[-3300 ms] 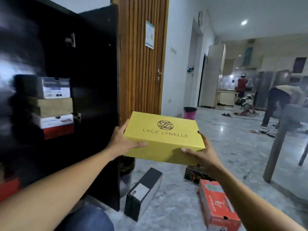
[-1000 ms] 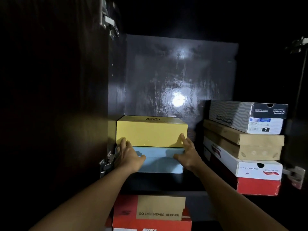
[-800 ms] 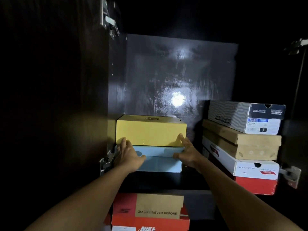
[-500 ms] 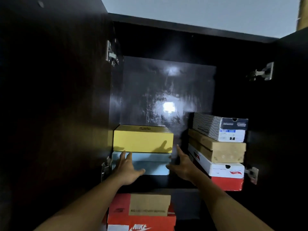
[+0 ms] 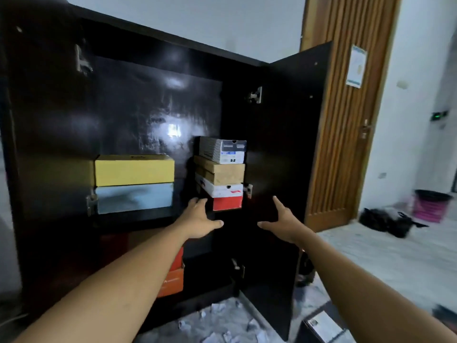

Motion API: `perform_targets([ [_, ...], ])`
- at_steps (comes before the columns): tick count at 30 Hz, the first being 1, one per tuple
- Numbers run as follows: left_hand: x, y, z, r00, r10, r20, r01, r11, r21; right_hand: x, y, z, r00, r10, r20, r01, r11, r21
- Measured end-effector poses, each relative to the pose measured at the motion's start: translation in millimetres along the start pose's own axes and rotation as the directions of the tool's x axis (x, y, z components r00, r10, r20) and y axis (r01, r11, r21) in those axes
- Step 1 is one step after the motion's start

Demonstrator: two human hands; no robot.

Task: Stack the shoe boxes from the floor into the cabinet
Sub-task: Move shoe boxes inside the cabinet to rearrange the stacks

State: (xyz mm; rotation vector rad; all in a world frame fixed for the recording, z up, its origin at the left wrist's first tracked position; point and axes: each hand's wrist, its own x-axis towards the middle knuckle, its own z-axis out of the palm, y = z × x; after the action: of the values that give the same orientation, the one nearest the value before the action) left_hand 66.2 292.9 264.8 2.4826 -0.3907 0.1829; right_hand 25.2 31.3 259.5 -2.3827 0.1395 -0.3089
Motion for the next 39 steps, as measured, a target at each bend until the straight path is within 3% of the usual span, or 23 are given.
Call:
perform_targets([
  [8,-28.6,137.0,70.0,0.949,0.28,0.141,-0.264,0.957,-0.121,-138.9,92.9,-118.6,0.94,0.236,-0.247,-0.277,0.95,-0.146],
  [15,-27.5,213.3,156.1,0.853,0.436,0.288,-0.397,0.899,-0.183,-188.4,175.4,-176.7,0.845,0.415,-0.336,-0.478,0.869,-0.13],
  [21,-11.9,268.7,276.0,0.748,0.456,0.482,-0.41,0.889,-0.205,-202.3,282.7,-204.6,0.776,0.506,-0.376,-0.586,0.799,-0.134],
  [28,-9.1,321.9,427.5,0.617,0.454,0.643,-0.422,0.88,-0.217,-220.8,414.0,-226.4,0.666,0.639,-0.385,-0.696,0.718,-0.01],
  [35,4.3,373.4,576.0,0.538,0.456,0.709,-0.398,0.879,-0.263,-228.0,563.1,-236.1,0.574,0.739,-0.352,-0.767,0.636,0.085],
  [39,23.7,400.1,662.7,0.536,0.459,0.709,-0.398,0.877,-0.268,-218.0,646.5,-232.4,0.557,0.762,-0.331,-0.779,0.617,0.11],
])
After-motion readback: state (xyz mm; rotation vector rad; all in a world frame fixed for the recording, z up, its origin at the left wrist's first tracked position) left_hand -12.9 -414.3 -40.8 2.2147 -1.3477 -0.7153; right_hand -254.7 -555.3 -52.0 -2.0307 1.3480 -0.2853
